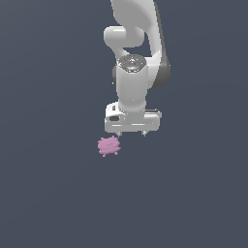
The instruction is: Pick up the object and move it to a goal position.
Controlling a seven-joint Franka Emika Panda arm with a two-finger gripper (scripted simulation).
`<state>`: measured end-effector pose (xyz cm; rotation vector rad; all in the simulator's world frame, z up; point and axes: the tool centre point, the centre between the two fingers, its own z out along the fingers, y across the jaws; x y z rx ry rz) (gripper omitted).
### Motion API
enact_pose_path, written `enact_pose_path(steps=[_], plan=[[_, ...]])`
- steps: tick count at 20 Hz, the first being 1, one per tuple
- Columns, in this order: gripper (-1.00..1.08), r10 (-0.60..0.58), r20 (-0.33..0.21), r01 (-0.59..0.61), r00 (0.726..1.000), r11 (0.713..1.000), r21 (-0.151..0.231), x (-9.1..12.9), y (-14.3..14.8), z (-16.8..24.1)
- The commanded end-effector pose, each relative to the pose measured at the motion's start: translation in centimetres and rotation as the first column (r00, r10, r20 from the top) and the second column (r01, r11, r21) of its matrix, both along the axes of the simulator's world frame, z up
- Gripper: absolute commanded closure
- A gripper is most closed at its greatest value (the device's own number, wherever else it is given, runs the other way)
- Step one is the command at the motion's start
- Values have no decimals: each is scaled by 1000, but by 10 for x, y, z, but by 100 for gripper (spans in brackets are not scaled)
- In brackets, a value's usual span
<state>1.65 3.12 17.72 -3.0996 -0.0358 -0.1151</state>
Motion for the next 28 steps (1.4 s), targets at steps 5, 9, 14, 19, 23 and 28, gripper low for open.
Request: enact_pose_path(steps=[5, 9, 14, 19, 23, 28], plan=[[-100, -46, 44, 45, 998, 999, 9, -2, -6, -22], [-100, -85, 81, 84, 993, 996, 17, -5, -11, -39], [-100, -136, 128, 133, 982, 991, 29, -10, -19, -60], [-100, -187, 175, 182, 967, 982, 41, -18, -27, -79], [-100, -227, 212, 221, 951, 974, 52, -26, -34, -92], [-100, -275, 258, 267, 926, 961, 65, -38, -43, -107]])
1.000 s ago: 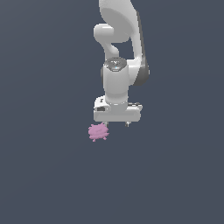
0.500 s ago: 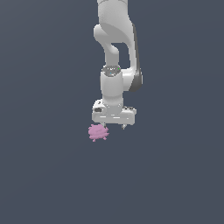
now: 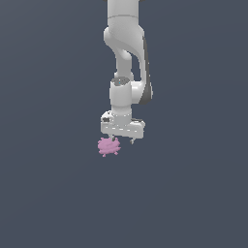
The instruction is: Pick up the object and move it to a goal position.
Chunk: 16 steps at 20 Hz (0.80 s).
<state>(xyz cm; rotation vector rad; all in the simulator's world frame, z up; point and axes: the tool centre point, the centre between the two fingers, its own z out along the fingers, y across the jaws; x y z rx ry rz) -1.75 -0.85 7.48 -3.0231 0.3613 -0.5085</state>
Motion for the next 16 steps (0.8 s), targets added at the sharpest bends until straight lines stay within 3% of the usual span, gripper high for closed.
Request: enact_pose_path(steps=[1, 16], plan=[[-100, -26, 26, 26, 999, 1000, 0, -6, -5, -7], [-100, -161, 163, 163, 973, 987, 6, -50, -31, -34]])
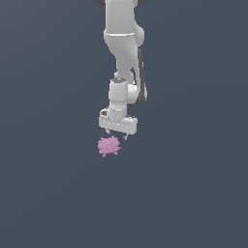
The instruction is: Pick up the object and move it to a goal position.
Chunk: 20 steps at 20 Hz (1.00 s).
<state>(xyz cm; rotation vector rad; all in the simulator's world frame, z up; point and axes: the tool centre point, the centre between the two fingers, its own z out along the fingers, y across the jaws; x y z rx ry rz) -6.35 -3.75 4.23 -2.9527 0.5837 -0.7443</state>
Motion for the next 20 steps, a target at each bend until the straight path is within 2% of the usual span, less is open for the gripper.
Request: enact_pose_path(steps=[1, 10, 20], plan=[[-100, -17, 19, 17, 1000, 1000, -2, -6, -3, -2], [-100, -49, 54, 50, 997, 999, -5, -19, -10, -5], [-100, -50, 55, 51, 997, 999, -5, -16, -11, -13]])
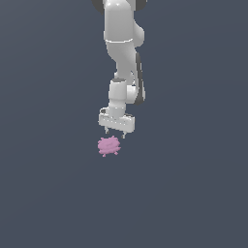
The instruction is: Pick up the object and move it to a goal position.
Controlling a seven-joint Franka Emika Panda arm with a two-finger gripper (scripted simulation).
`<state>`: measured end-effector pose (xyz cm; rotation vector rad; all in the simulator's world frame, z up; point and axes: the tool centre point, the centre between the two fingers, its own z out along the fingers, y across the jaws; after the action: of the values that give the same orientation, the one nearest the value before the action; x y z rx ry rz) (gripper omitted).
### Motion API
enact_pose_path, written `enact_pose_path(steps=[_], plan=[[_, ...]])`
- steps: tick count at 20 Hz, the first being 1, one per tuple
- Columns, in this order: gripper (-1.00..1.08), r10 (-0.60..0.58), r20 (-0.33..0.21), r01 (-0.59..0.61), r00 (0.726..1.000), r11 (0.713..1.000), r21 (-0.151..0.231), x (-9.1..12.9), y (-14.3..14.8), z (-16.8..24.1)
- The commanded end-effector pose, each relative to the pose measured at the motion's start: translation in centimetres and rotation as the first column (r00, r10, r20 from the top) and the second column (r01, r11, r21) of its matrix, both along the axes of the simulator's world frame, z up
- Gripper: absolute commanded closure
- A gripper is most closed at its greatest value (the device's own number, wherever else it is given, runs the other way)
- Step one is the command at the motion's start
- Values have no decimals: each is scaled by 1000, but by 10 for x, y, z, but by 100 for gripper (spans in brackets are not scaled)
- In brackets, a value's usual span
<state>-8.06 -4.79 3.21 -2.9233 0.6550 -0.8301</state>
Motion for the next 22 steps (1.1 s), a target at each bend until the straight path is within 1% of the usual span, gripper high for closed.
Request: enact_pose_path(steps=[1, 6, 11, 12, 21, 22], plan=[[-100, 0, 0, 0, 1000, 1000, 0, 3, -1, -6], [-100, -1, 1, 1, 1000, 1000, 0, 9, -2, -18], [-100, -1, 1, 1, 1000, 1000, 0, 12, -2, -21], [108, -1, 1, 1, 1000, 1000, 0, 12, -2, -21], [108, -1, 1, 1, 1000, 1000, 0, 12, -2, -21], [108, -9, 23, 9, 1000, 1000, -7, 18, -8, -12]])
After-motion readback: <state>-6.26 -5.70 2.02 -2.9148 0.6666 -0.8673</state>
